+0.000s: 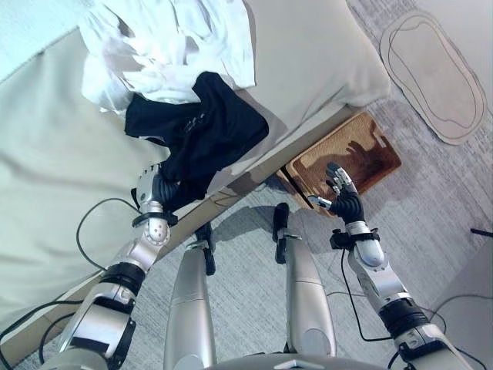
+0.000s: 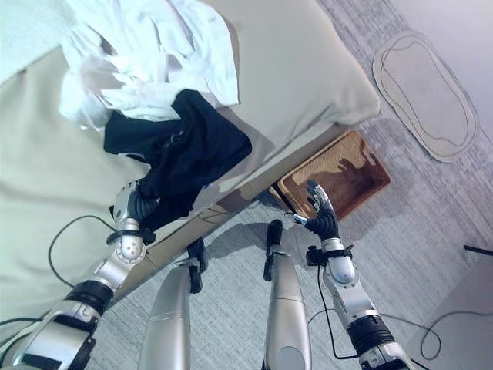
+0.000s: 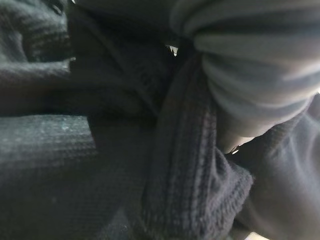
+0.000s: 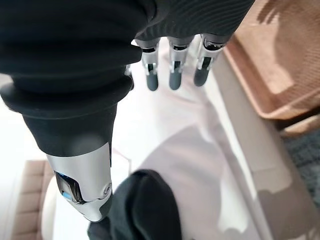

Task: Pick up clothes into the bucket

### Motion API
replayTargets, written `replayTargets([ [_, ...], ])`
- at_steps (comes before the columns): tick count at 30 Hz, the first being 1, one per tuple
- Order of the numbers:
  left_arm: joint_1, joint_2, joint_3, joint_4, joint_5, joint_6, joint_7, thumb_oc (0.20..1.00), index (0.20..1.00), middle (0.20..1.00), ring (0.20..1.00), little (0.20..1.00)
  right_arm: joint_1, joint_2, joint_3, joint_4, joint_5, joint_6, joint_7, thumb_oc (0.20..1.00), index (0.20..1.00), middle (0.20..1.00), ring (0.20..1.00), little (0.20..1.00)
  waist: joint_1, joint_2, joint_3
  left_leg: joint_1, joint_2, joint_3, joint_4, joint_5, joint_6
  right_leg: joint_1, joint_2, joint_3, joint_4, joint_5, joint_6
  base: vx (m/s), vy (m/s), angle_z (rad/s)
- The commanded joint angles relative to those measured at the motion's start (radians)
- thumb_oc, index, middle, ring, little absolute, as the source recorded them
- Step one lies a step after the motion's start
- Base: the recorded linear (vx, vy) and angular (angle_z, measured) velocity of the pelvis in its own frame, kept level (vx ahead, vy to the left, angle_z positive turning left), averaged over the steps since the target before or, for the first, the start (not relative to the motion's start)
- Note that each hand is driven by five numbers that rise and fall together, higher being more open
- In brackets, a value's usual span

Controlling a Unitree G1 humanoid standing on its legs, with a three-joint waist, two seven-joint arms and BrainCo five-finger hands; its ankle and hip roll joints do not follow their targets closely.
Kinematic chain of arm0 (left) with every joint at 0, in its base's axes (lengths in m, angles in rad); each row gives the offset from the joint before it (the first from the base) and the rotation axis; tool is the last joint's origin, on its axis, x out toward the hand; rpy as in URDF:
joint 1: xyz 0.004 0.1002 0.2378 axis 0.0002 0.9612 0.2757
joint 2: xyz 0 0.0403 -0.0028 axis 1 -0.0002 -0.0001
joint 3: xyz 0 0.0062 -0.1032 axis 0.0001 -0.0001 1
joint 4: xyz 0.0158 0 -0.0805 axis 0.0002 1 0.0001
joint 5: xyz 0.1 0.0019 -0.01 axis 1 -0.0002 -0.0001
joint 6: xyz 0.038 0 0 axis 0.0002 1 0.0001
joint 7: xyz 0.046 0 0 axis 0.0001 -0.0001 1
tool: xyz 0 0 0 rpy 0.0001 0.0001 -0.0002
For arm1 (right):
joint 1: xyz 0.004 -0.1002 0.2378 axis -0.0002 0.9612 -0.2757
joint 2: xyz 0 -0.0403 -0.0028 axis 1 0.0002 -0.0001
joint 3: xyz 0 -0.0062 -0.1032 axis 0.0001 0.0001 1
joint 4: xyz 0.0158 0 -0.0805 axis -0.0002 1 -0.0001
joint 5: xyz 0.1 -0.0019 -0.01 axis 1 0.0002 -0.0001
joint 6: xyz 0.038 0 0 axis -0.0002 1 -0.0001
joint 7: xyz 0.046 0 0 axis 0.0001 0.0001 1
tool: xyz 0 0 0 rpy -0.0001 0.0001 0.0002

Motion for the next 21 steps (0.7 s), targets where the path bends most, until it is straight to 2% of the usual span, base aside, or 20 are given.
replayTargets([
  [1, 0.023, 0.031, 0.059, -0.101, -0.023, -0.084, -0.011, 0.200, 0.200, 0.200, 0.200, 0.200, 0.034, -0.040, -0.052, -0.030, -0.021, -0.025, -0.003, 1.000, 1.000, 1.000, 1.000, 1.000, 0.005, 0.051, -0.046, 0.058, 0.014, -0.060, -0.090, 0.068, -0.018, 0.105, -0.034, -0.020, -0.128, 0.115, 0.059, 0.10, -0.035, 0.10],
  [4, 0.074, 0.044, 0.089, -0.201, -0.029, -0.108, -0.042, 0.200, 0.200, 0.200, 0.200, 0.200, 0.039, -0.036, -0.053, -0.004, -0.030, -0.017, 0.005, 1.000, 1.000, 1.000, 1.000, 1.000, 0.023, 0.057, -0.059, 0.160, 0.008, -0.068, -0.159, 0.087, -0.021, 0.221, -0.041, -0.045, -0.198, 0.131, 0.062, 0.10, -0.028, 0.16],
  [5, 0.074, 0.045, 0.089, -0.201, -0.029, -0.108, -0.042, 0.200, 0.200, 0.200, 0.200, 0.200, 0.039, -0.036, -0.053, -0.003, -0.030, -0.017, 0.005, 1.000, 1.000, 1.000, 1.000, 1.000, 0.022, 0.056, -0.059, 0.161, 0.007, -0.068, -0.161, 0.088, -0.021, 0.222, -0.042, -0.045, -0.199, 0.132, 0.063, 0.11, -0.028, 0.03],
  [7, 0.107, 0.069, 0.112, -0.308, -0.026, -0.137, -0.067, 0.200, 0.200, 0.200, 0.200, 0.200, 0.033, -0.037, -0.050, 0.022, -0.070, -0.006, 0.005, 1.000, 1.000, 1.000, 1.000, 1.000, 0.042, 0.063, -0.081, 0.261, 0.014, -0.069, -0.227, 0.093, -0.027, 0.336, -0.039, -0.070, -0.267, 0.137, 0.068, 0.12, -0.040, 0.08],
  [8, 0.108, 0.069, 0.113, -0.310, -0.027, -0.136, -0.068, 0.200, 0.200, 0.200, 0.200, 0.200, 0.032, -0.036, -0.049, 0.022, -0.070, -0.006, 0.005, 1.000, 1.000, 1.000, 1.000, 1.000, 0.040, 0.061, -0.080, 0.262, 0.012, -0.069, -0.233, 0.101, -0.026, 0.338, -0.041, -0.071, -0.273, 0.143, 0.068, 0.13, -0.028, 0.09],
  [11, 0.146, 0.101, 0.131, -0.454, -0.071, -0.182, -0.138, 0.200, 0.200, 0.200, 0.200, 0.200, 0.001, -0.046, -0.020, 0.031, -0.156, 0.007, 0.008, 1.000, 1.000, 1.000, 1.000, 1.000, 0.058, 0.066, -0.120, 0.379, 0.019, -0.072, -0.320, 0.117, -0.032, 0.455, -0.034, -0.103, -0.347, 0.151, 0.073, 0.13, -0.034, 0.06],
  [14, 0.135, 0.125, 0.125, -0.528, -0.126, -0.211, -0.197, 0.200, 0.200, 0.200, 0.200, 0.200, -0.049, -0.093, 0.043, 0.012, -0.341, 0.025, -0.004, 1.000, 1.000, 1.000, 1.000, 1.000, 0.071, 0.067, -0.150, 0.447, 0.025, -0.072, -0.362, 0.119, -0.038, 0.517, -0.022, -0.115, -0.377, 0.151, 0.076, 0.10, -0.035, 0.04],
  [16, 0.131, 0.130, 0.123, -0.552, -0.151, -0.217, -0.225, 0.200, 0.200, 0.200, 0.200, 0.200, -0.067, -0.106, 0.061, 0.003, -0.380, 0.027, -0.004, 1.000, 1.000, 1.000, 1.000, 1.000, 0.071, 0.066, -0.161, 0.463, 0.024, -0.073, -0.379, 0.128, -0.037, 0.532, -0.020, -0.119, -0.391, 0.158, 0.077, 0.07, -0.034, 0.02],
  [19, 0.068, 0.176, 0.090, -0.637, -0.283, -0.237, -0.319, 0.200, 0.200, 0.200, 0.200, 0.200, -0.166, -0.151, 0.154, -0.026, -0.528, 0.042, 0.001, 1.000, 1.000, 1.000, 1.000, 1.000, 0.080, 0.070, -0.205, 0.533, 0.025, -0.067, -0.423, 0.135, -0.042, 0.589, -0.007, -0.131, -0.420, 0.160, 0.079, 0.10, -0.054, 0.01],
  [21, 0.006, 0.199, 0.053, -0.654, -0.324, -0.237, -0.350, 0.200, 0.200, 0.200, 0.200, 0.200, -0.222, -0.149, 0.206, -0.030, -0.550, 0.046, 0.014, 1.000, 1.000, 1.000, 1.000, 1.000, 0.082, 0.073, -0.229, 0.565, 0.026, -0.064, -0.444, 0.138, -0.045, 0.620, -0.002, -0.136, -0.431, 0.156, 0.077, 0.09, -0.039, 0.01],
])
